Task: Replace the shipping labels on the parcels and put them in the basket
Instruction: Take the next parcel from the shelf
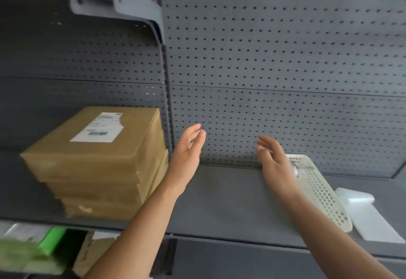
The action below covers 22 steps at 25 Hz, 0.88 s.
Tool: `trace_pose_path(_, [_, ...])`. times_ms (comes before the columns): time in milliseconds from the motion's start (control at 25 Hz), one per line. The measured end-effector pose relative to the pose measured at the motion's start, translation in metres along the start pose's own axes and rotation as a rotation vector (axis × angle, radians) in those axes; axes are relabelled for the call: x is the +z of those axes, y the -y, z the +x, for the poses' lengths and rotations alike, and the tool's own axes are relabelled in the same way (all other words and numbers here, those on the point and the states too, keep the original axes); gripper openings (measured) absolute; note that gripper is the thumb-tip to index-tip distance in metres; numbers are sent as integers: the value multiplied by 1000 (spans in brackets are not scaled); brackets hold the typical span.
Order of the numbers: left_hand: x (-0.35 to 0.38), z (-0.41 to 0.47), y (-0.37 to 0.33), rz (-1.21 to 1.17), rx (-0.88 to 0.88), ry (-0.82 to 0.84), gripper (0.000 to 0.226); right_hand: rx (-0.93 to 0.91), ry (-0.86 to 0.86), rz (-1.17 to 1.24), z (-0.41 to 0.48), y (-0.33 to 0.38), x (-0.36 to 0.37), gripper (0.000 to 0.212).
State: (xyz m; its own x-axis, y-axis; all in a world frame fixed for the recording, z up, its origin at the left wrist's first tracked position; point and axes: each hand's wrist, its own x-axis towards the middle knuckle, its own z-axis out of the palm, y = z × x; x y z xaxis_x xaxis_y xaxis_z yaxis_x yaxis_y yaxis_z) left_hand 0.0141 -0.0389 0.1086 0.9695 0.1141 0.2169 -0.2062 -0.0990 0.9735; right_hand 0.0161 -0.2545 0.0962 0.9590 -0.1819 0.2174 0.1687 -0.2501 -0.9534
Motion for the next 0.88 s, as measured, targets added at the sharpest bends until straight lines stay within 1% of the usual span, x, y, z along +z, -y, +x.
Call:
trace_pose_path(240, [-90, -12, -26, 109, 51, -166, 43, 3, 213, 51, 2, 33, 84, 34])
trace_pose_path(320, [-115, -20, -40, 98, 81, -216, 42, 9, 288, 62, -1, 44, 111, 36])
trace_pose_path(440, [-133, -32, -61, 61, 147, -161, 35, 3, 356, 68, -3, 60, 145, 36])
trace_pose_path(520, [-142, -35, -69, 92, 189, -147, 30, 1, 386, 75, -4, 70, 165, 36])
trace_pose_path(560, [-150, -35, -71, 136, 205, -178, 29, 4, 405, 75, -4, 74, 173, 38])
trace_pose_path(760, [-223, -26, -65, 402, 212, -479, 28, 55, 507, 60, -5, 91, 203, 48])
trace_pose_path(840, [-256, -17, -57, 511, 169, -561, 27, 94, 537, 55, -6, 94, 213, 56])
trace_pose_path(880, [-272, -14, -52, 580, 120, -594, 28, 118, 550, 64, -6, 94, 218, 60])
